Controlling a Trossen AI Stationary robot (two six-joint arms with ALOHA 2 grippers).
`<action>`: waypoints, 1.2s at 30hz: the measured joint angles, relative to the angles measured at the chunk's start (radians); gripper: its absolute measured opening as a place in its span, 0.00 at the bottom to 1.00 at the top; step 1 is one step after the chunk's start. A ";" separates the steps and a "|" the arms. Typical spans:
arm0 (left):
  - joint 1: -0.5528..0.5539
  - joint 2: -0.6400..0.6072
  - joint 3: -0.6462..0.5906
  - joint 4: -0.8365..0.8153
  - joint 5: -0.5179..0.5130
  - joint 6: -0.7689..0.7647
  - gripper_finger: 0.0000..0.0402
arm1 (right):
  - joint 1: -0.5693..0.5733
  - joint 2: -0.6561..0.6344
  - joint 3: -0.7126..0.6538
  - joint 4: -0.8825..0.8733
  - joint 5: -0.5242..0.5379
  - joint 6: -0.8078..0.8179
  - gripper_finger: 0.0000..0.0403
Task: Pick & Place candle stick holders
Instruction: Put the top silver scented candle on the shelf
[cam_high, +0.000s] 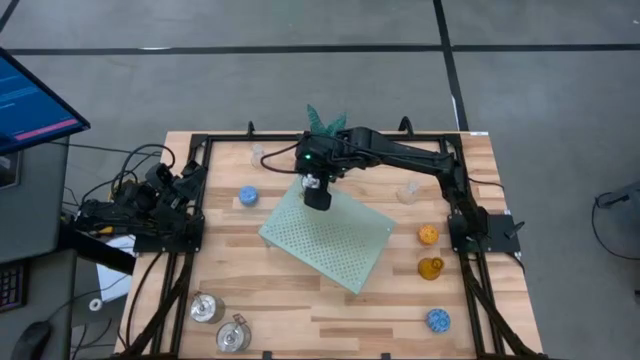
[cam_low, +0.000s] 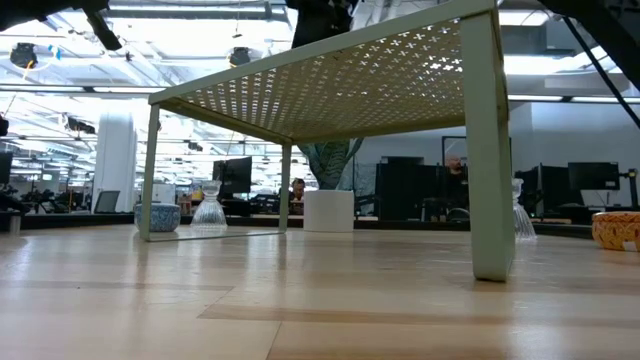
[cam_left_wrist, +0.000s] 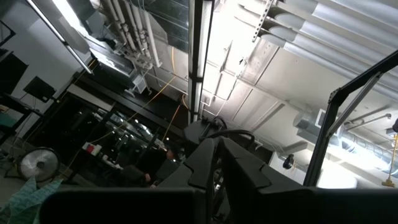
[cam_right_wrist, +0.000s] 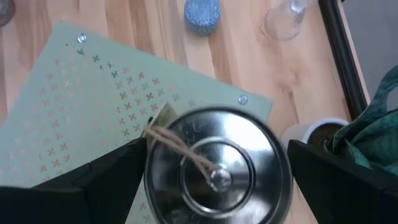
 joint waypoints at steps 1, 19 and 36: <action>0.000 0.000 0.000 0.000 0.000 0.000 0.07 | 0.000 0.000 0.000 0.005 0.000 -0.001 0.94; 0.000 0.000 0.000 0.000 0.000 0.000 0.07 | 0.028 -0.357 -0.111 -0.104 0.105 0.065 0.66; 0.000 0.000 0.000 0.000 0.000 0.000 0.07 | 0.092 -0.835 -1.314 1.009 0.105 0.307 0.01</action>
